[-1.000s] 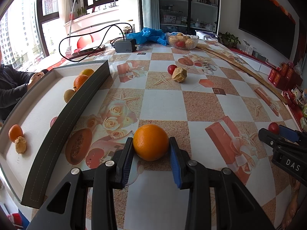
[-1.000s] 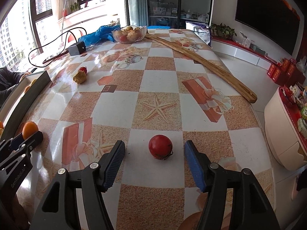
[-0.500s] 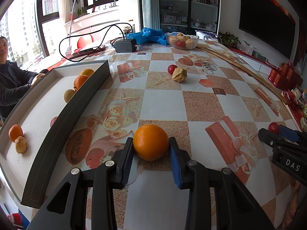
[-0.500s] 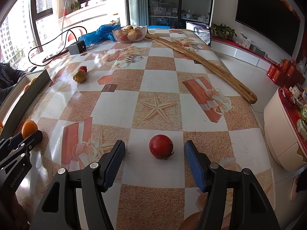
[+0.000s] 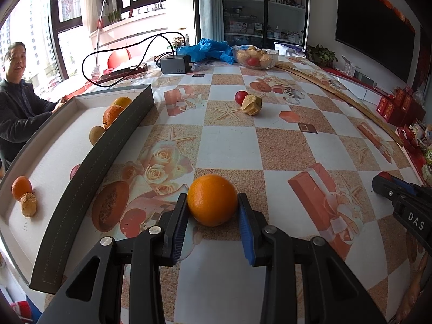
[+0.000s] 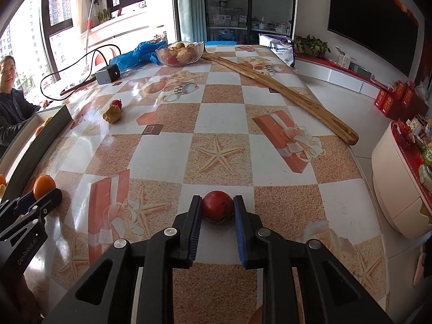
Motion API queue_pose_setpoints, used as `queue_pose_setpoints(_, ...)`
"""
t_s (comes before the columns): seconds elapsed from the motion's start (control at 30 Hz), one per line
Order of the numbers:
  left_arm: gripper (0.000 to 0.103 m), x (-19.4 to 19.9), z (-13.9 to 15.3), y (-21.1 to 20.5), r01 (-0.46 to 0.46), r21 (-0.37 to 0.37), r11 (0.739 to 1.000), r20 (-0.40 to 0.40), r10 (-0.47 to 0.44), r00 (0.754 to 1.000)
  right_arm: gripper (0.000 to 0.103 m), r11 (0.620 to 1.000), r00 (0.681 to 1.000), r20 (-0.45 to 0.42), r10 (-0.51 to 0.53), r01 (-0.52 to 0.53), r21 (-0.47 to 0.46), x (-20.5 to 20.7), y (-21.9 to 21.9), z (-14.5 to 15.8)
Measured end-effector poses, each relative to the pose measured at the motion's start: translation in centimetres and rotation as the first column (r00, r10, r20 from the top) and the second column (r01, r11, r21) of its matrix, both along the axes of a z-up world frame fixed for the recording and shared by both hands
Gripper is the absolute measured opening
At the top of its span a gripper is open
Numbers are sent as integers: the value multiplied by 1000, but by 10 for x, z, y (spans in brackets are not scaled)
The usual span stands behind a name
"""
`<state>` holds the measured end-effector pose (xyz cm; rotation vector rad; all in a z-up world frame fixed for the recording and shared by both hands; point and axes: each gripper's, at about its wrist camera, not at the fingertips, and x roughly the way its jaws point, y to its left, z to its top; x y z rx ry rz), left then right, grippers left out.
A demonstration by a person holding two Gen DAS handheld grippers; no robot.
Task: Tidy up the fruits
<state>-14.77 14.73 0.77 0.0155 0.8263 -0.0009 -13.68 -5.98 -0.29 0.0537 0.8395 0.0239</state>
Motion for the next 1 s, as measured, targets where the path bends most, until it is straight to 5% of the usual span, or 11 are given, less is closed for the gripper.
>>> queue_pose_setpoints(0.53, 38, -12, 35, 63, -69, -194, 979, -47, 62, 997, 24, 969, 994, -87, 69, -46, 242, 1, -29, 4)
queue_pose_setpoints(1.0, 38, -22, 35, 47, 19, -202, 979, -30, -25, 999, 24, 971, 997, -48, 61, -48, 236, 5, -24, 42)
